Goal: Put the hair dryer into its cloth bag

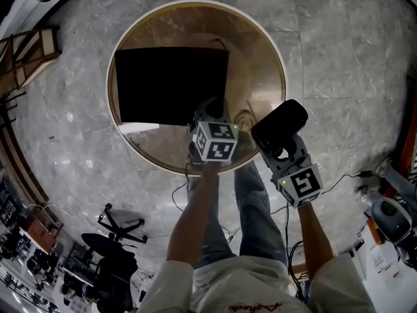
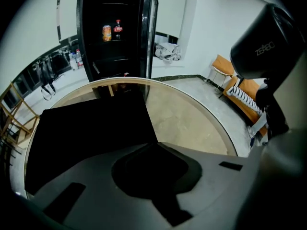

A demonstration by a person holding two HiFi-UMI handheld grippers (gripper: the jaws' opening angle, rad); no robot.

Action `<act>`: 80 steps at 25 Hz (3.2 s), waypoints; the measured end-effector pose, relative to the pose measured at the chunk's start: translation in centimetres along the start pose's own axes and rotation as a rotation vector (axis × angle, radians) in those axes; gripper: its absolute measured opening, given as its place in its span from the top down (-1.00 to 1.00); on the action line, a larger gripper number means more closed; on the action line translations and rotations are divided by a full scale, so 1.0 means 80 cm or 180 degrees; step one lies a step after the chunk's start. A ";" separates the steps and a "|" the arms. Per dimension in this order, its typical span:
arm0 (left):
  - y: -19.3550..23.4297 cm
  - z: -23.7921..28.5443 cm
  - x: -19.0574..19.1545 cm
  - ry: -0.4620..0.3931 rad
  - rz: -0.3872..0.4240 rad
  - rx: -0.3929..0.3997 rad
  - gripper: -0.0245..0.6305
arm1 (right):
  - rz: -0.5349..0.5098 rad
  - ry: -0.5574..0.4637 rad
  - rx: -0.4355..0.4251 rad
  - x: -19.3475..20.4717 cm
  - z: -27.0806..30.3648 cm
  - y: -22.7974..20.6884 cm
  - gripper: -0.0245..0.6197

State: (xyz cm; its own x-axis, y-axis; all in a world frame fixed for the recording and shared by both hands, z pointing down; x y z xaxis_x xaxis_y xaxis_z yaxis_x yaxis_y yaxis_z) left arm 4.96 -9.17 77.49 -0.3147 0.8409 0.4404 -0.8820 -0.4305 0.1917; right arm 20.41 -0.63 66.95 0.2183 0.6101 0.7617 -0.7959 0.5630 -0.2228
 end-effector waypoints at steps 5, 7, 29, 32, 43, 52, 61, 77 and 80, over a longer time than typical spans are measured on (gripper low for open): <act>0.004 -0.004 -0.002 -0.0060 -0.0052 0.0070 0.82 | -0.0005 -0.0014 0.0001 -0.003 0.001 0.001 0.31; 0.004 -0.007 -0.002 -0.0107 -0.0092 0.0101 0.82 | 0.0004 -0.0008 0.0004 -0.002 0.001 0.000 0.31; 0.048 -0.124 -0.029 -0.0732 -0.0381 0.0271 0.83 | -0.0329 0.0313 -0.0196 -0.011 0.031 0.010 0.31; 0.055 -0.137 -0.031 -0.0780 -0.0403 0.0265 0.83 | -0.0511 0.0419 -0.0298 -0.016 0.040 0.016 0.31; 0.063 -0.159 -0.033 -0.0845 -0.0371 0.0362 0.83 | -0.1150 0.1231 -0.0863 -0.022 0.114 0.024 0.31; 0.061 -0.169 -0.041 -0.0964 -0.0372 0.0535 0.83 | -0.1922 0.1914 -0.1272 -0.037 0.164 0.014 0.32; 0.066 -0.182 -0.044 -0.1006 -0.0401 0.0687 0.83 | -0.2515 0.2508 -0.1598 -0.054 0.210 0.033 0.31; 0.083 -0.191 -0.050 -0.1146 -0.0699 0.0995 0.83 | -0.2599 0.2371 -0.1730 -0.096 0.265 0.059 0.31; 0.094 -0.187 -0.045 -0.1149 -0.0778 0.1023 0.83 | -0.2587 0.2395 -0.1721 -0.093 0.277 0.062 0.31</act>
State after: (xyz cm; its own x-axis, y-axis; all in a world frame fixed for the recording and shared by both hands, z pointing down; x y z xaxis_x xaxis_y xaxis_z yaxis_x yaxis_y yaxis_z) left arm -5.77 -10.51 64.24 0.0768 0.7873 0.6118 -0.7448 -0.3626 0.5601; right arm 2.35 -14.71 73.68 0.9541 0.0434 0.2964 0.0199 0.9781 -0.2073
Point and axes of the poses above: the fingertips, and each gripper's own axes: z forward along the fingers, y to its left, x out of its underside, the point moved 8 cm from there along -z, backward along the fingers, and after that the axes turned 11 degrees about -z, right-handed, at the moved point
